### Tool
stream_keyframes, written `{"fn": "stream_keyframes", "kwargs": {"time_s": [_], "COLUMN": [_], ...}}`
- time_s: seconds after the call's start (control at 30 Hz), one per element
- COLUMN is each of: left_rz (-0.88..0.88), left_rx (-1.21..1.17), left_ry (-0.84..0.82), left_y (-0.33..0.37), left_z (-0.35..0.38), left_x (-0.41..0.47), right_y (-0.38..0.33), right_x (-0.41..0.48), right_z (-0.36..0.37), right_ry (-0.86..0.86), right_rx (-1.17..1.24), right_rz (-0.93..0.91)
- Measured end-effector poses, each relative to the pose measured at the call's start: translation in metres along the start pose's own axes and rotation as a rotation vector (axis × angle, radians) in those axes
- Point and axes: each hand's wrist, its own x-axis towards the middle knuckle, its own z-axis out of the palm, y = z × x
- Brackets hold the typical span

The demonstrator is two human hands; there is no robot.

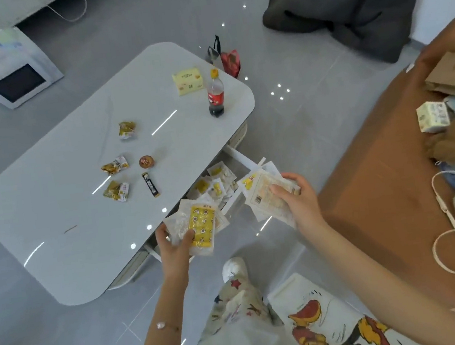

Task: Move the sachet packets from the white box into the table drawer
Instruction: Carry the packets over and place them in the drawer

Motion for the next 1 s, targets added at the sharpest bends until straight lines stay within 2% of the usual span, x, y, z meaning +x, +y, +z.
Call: {"fn": "stream_keyframes", "kwargs": {"time_s": [0.17,0.33,0.57,0.83,0.9,1.0], "left_rz": [-0.038,-0.156,-0.313,-0.416,-0.417,-0.4], "left_rx": [-0.047,-0.101,-0.195,-0.19,-0.163,-0.156], "left_ry": [0.064,0.135,0.298,0.498,0.524,0.585], "left_y": [-0.004,-0.034,-0.124,-0.251,-0.273,-0.294], "left_z": [0.013,0.032,0.04,0.023,0.016,0.01], "left_x": [0.048,0.105,0.198,0.294,0.308,0.324], "right_y": [0.0,0.031,0.141,0.284,0.308,0.332], "right_x": [0.063,0.132,0.237,0.345,0.366,0.393], "right_z": [0.031,0.064,0.107,0.153,0.16,0.163], "right_ry": [-0.07,-0.129,-0.287,-0.403,-0.395,-0.282], "right_rx": [-0.037,-0.122,-0.369,-0.544,-0.566,-0.564], "right_rz": [0.074,0.201,0.267,0.227,0.21,0.171]}}
